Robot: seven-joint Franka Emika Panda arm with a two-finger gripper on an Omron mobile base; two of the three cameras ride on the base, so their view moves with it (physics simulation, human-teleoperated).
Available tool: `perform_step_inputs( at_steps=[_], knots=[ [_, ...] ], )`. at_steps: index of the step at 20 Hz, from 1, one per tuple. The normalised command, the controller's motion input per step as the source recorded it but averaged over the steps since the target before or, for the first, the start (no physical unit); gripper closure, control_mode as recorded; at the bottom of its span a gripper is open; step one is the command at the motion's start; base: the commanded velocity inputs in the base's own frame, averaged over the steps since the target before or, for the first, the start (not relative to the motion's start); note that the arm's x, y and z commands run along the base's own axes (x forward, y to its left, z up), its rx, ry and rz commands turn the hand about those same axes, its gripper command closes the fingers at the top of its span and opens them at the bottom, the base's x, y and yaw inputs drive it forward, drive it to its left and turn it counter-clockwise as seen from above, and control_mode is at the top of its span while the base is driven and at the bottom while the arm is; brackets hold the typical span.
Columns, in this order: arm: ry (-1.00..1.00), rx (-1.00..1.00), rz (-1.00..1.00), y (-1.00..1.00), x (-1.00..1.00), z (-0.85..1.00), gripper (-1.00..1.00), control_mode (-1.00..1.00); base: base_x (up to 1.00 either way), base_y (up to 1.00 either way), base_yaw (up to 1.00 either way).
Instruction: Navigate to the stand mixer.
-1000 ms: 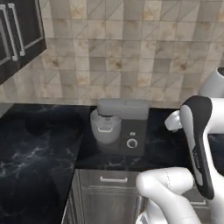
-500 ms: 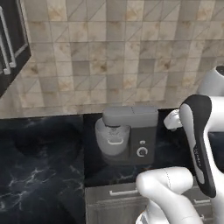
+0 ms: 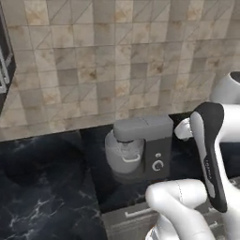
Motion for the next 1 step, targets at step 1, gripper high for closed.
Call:
perform_step_inputs(
  at_steps=[1],
  knots=[
    [0.0, 0.0, 0.0, 0.0, 0.0, 0.0, -1.0, 1.0, 0.44, 0.64, -0.15]
  ],
)
